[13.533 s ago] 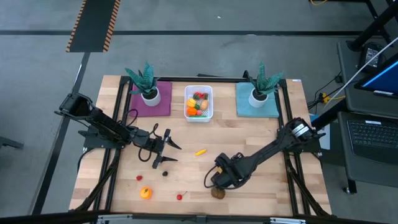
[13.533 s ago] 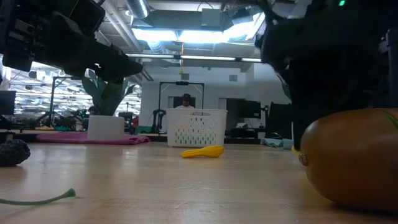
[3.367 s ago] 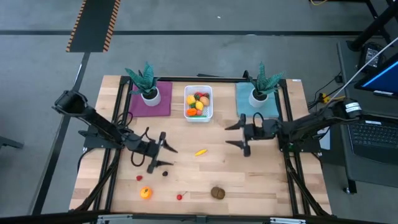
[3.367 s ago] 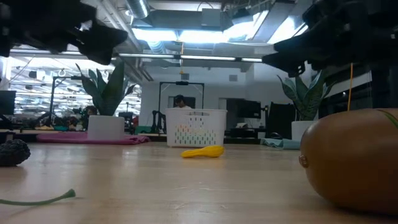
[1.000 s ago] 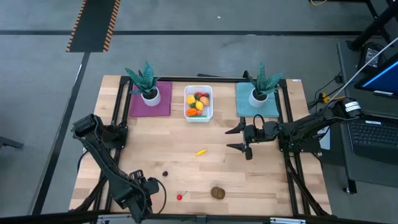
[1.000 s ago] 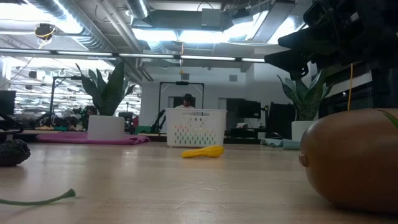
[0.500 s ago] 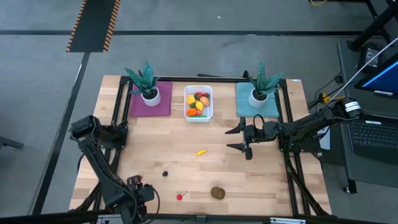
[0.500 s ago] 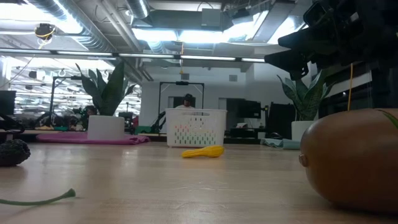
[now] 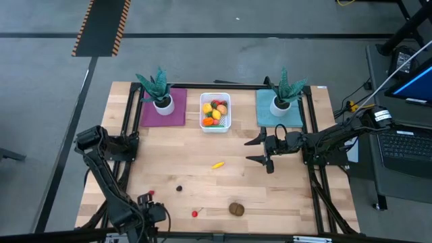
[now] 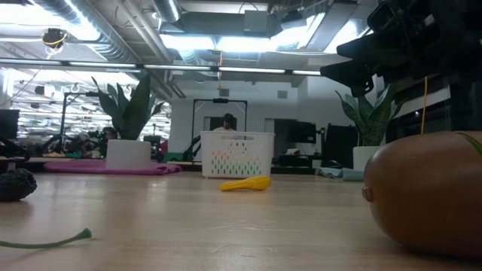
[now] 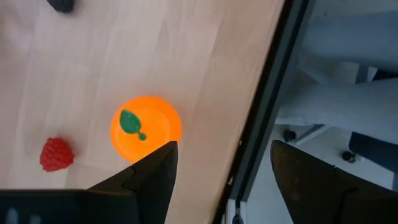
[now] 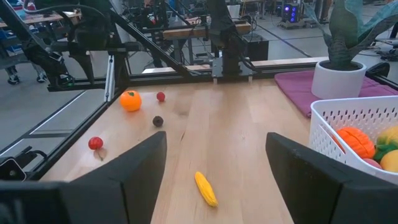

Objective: Pick and placing Produce into tupperware
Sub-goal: Put the orange into the white bin

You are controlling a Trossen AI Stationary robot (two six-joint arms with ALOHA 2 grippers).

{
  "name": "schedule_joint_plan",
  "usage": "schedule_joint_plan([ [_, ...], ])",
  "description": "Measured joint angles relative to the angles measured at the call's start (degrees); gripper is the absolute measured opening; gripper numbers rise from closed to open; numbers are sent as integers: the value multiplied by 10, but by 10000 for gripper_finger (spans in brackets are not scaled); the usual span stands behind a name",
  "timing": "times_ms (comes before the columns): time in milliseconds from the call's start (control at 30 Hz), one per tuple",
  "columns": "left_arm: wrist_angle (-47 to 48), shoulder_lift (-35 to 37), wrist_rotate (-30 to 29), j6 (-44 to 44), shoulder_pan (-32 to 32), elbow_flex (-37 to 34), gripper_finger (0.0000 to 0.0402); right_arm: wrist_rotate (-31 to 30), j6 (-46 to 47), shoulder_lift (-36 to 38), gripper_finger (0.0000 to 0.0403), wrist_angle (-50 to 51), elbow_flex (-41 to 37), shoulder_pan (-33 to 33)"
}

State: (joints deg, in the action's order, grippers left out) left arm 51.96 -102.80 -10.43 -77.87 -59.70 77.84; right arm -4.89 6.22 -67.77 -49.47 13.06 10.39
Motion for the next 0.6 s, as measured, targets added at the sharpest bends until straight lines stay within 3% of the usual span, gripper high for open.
schedule_joint_plan([
  [267, 11, 0, -55, -39, 2, 0, 247, 0, 0, 0, 275, 0, 0, 0],
  [400, 50, 0, -55, -89, 10, -1, 247, 0, 0, 0, 275, 0, 0, 0],
  [600, 37, 1, -49, -103, 25, -28, 247, 0, -2, 0, 275, 0, 0, 0],
])
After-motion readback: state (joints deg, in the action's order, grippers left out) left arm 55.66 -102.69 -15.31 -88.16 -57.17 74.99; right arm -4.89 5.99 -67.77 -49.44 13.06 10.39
